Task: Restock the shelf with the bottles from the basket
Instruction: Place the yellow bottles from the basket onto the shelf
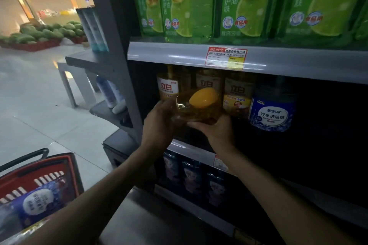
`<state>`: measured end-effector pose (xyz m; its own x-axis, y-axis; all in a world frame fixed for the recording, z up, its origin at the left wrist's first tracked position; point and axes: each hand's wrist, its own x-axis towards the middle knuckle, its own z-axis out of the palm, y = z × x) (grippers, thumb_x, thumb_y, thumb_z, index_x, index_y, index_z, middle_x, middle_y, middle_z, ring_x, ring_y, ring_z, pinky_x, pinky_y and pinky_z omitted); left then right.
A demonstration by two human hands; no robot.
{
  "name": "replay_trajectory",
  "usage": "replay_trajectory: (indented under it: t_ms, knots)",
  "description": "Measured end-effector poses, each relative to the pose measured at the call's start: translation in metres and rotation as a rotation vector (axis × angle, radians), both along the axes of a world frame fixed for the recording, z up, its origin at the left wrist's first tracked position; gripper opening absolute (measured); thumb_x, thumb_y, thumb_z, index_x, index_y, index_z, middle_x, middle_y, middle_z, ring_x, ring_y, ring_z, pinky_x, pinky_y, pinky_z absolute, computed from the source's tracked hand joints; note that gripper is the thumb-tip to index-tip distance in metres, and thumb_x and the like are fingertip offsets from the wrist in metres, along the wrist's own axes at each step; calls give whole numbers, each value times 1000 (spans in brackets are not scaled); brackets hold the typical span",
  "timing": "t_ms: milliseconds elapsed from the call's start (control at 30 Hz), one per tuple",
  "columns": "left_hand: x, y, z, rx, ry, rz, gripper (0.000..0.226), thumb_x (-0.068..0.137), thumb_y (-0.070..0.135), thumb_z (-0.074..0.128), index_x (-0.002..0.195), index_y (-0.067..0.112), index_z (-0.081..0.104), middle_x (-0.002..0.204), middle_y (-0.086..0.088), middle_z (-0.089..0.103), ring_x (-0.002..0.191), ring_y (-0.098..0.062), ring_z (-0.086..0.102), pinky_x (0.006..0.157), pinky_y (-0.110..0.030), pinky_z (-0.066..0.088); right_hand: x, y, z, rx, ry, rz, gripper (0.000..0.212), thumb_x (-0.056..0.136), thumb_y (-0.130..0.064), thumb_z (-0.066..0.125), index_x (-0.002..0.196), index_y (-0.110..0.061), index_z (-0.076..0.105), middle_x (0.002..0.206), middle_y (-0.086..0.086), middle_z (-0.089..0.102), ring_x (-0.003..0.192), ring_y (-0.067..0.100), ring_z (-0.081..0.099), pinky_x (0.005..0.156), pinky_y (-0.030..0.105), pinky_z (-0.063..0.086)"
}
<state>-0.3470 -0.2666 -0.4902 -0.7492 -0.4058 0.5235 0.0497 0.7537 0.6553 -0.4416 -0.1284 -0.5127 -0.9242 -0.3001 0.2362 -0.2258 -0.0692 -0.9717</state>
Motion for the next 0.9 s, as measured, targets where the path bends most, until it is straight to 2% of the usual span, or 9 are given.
replay_trajectory:
  t_ms: [100,233,333,433,500,600,700,833,900]
  knots:
    - [-26,0,-2,84,56,-67,51,90,19,78,127,47,59,125,17,64,117,-5,63,96,-43,59,-19,-3,-5,-4,-23,-53,66,61,-15,96,118,-7,64,112,3,74,109,16,69,97,40,56]
    - [-50,-4,-7,124,60,-128,59,90,16,78,120,62,55,128,18,65,122,-4,61,98,-47,58,-37,-5,-11,4,-55,-60,58,65,-16,94,114,-11,64,107,2,74,103,12,70,94,39,58]
    - [-60,-8,-15,142,51,-169,50,89,19,79,125,47,62,128,15,68,123,-7,62,97,-47,58,-45,-9,-20,25,-92,-38,59,69,-15,92,119,-11,61,112,2,71,107,15,67,96,43,57]
    - [-65,-6,-18,183,42,-195,48,88,13,80,121,43,63,118,30,69,115,8,63,91,-21,56,-50,-12,-25,45,-100,-34,59,71,-16,91,120,-12,58,116,2,68,113,19,64,96,37,54]
    - [-69,-7,-19,211,36,-186,47,87,13,81,122,39,64,114,32,68,111,14,61,85,-9,52,-53,-16,-22,36,-84,-30,67,72,-19,90,127,-13,53,123,3,65,117,19,62,98,38,54]
    - [-79,-13,-22,331,27,-163,52,85,11,82,130,31,64,124,18,69,114,8,63,86,-15,58,-55,-25,-19,-8,-80,-46,81,71,-28,88,138,-20,43,134,5,61,122,20,59,99,46,55]
    - [-84,-15,-25,376,31,-128,53,84,15,84,130,32,65,129,13,69,119,1,63,85,-18,59,-56,-32,-19,-44,-85,-62,66,78,-15,85,131,-16,45,132,7,60,122,22,59,98,45,55]
    - [-83,-15,-27,418,30,-103,51,83,17,84,127,32,65,125,16,70,116,5,63,84,-15,55,-53,-37,-20,-21,-65,-80,62,78,-21,85,126,-24,45,132,4,60,122,21,58,98,48,55]
    - [-84,-17,-30,503,51,-67,57,81,16,86,130,30,62,126,11,70,116,-1,66,88,-26,60,-51,-39,-19,-26,-72,-87,60,80,-18,83,126,-25,45,133,3,58,123,20,57,100,46,54]
